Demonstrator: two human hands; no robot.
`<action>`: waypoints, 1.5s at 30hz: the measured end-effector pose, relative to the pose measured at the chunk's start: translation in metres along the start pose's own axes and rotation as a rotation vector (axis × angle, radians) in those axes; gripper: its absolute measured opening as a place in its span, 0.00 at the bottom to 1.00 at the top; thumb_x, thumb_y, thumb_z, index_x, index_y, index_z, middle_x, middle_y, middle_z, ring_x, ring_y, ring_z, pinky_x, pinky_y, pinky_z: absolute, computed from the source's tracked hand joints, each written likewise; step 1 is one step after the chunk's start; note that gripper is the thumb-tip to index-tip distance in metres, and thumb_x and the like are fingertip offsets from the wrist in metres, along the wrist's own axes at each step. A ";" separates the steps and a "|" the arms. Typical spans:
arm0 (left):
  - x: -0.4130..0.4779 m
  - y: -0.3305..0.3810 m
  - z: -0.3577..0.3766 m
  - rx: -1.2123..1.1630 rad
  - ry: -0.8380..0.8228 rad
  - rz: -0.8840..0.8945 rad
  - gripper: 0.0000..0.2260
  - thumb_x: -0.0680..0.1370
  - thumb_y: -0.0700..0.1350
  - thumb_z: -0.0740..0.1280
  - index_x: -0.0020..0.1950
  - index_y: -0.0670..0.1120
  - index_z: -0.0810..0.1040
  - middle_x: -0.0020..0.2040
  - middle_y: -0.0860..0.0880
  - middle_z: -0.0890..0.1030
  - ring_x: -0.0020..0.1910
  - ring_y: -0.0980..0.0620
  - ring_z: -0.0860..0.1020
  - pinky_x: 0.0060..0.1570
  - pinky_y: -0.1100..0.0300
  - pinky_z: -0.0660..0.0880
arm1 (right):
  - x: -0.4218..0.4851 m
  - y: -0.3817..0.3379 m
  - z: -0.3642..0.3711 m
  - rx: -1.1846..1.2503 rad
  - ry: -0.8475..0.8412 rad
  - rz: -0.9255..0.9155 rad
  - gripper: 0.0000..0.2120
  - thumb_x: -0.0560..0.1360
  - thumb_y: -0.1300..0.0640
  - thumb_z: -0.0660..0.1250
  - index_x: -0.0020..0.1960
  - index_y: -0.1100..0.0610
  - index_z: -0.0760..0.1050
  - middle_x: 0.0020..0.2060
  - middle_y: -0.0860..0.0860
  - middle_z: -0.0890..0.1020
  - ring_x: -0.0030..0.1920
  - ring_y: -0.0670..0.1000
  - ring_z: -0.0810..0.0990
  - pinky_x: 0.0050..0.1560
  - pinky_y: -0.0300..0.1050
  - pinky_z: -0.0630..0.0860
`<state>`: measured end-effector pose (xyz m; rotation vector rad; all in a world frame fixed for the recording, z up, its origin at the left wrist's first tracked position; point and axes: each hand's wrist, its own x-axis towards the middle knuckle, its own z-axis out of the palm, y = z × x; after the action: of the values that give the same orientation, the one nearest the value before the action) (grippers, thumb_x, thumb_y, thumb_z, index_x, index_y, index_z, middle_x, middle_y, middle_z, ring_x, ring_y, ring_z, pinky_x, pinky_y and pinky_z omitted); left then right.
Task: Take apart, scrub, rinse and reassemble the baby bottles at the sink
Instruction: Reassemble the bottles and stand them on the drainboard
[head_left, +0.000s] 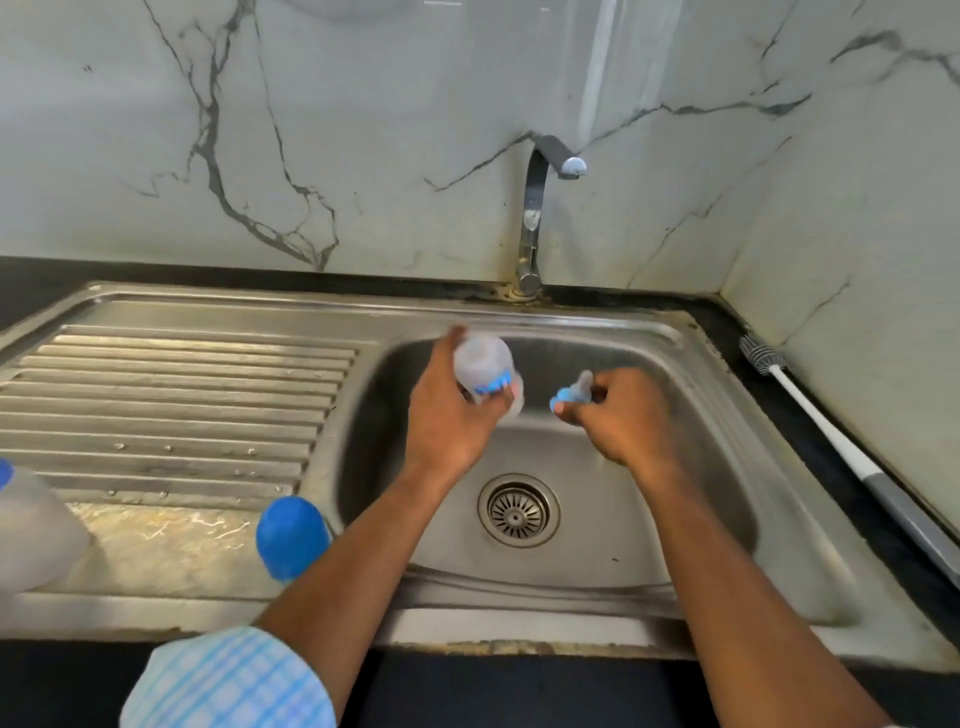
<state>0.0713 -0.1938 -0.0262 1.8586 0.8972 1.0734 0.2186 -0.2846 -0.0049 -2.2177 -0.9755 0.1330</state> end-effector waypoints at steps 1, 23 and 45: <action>0.002 0.004 -0.003 -0.269 0.067 -0.088 0.28 0.73 0.45 0.76 0.70 0.49 0.71 0.62 0.48 0.79 0.60 0.50 0.80 0.55 0.57 0.79 | 0.000 0.005 0.002 -0.005 -0.017 0.008 0.13 0.71 0.48 0.76 0.50 0.54 0.81 0.41 0.48 0.83 0.42 0.47 0.80 0.43 0.43 0.74; -0.002 0.011 -0.007 -1.017 -0.252 -0.449 0.22 0.73 0.43 0.69 0.66 0.40 0.76 0.57 0.41 0.83 0.53 0.47 0.83 0.52 0.55 0.81 | -0.004 -0.009 -0.022 0.622 -0.107 -0.267 0.16 0.68 0.61 0.78 0.55 0.54 0.82 0.46 0.47 0.86 0.46 0.43 0.84 0.46 0.34 0.78; -0.009 0.003 0.011 -0.460 -0.239 -0.199 0.22 0.71 0.38 0.76 0.60 0.53 0.73 0.54 0.52 0.80 0.52 0.54 0.80 0.57 0.53 0.79 | -0.011 -0.022 -0.028 0.805 0.088 -0.020 0.23 0.71 0.32 0.60 0.52 0.50 0.78 0.45 0.54 0.85 0.45 0.53 0.85 0.50 0.55 0.82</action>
<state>0.0778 -0.2058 -0.0302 1.4430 0.6173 0.8291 0.2073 -0.2978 0.0277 -1.4594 -0.7185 0.3483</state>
